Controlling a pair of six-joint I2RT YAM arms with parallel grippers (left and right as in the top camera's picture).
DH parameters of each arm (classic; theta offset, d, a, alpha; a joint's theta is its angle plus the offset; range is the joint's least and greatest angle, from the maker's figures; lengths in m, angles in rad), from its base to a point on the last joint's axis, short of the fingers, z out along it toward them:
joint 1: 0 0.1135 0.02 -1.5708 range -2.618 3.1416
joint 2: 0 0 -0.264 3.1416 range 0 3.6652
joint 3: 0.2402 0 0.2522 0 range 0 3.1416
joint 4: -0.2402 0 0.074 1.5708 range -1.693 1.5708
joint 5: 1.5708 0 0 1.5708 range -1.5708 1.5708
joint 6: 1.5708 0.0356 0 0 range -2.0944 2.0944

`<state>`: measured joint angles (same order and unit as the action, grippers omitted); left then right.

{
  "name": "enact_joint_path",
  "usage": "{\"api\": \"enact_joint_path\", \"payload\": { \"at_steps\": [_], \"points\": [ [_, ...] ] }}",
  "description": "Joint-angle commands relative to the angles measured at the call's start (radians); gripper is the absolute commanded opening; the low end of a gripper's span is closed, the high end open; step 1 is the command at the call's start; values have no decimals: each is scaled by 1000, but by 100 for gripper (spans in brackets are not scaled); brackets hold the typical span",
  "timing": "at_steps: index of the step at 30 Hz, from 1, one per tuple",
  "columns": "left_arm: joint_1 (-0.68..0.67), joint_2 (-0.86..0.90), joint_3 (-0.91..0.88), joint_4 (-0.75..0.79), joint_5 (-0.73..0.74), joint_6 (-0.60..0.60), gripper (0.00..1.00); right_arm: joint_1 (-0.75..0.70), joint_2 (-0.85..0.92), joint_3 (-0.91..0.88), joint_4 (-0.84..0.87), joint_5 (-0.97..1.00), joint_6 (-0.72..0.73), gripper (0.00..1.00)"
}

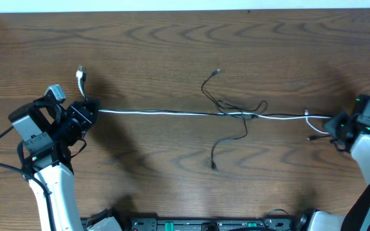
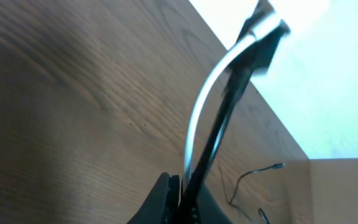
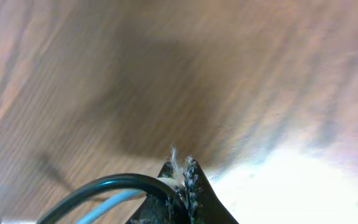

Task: Untangle cables
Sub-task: 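Stretch the white cable by pulling the grippers far apart, then release the stretched cable and drop it onto the table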

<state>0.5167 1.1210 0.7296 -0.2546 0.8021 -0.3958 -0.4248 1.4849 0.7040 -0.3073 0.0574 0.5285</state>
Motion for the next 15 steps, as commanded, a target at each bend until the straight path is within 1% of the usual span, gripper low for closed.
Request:
{"api": "enact_joint_path", "payload": {
  "at_steps": [1, 6, 9, 11, 12, 13, 15],
  "points": [
    [19, -11, 11, 12, -63, -1, 7, -102, 8, 3, -8, 18, 101, 1],
    [19, -11, 11, 13, -82, -1, 7, -222, 8, 3, -18, 14, 212, 1],
    [7, -11, 11, 13, -81, -1, 7, -285, 8, 3, 25, -79, 225, 1],
    [-33, -11, 11, 18, -80, -1, 7, -303, 8, 3, 115, -292, 163, 1],
    [-71, -11, 11, 32, -80, -1, 7, -299, 8, 3, 192, -482, 106, 1],
    [-106, -11, 11, 47, -80, -1, 7, -288, 8, 3, 243, -610, 76, 1],
    [-190, -11, 11, 84, -81, 2, 7, -248, 8, 3, 319, -792, 57, 1]
  ]
}}
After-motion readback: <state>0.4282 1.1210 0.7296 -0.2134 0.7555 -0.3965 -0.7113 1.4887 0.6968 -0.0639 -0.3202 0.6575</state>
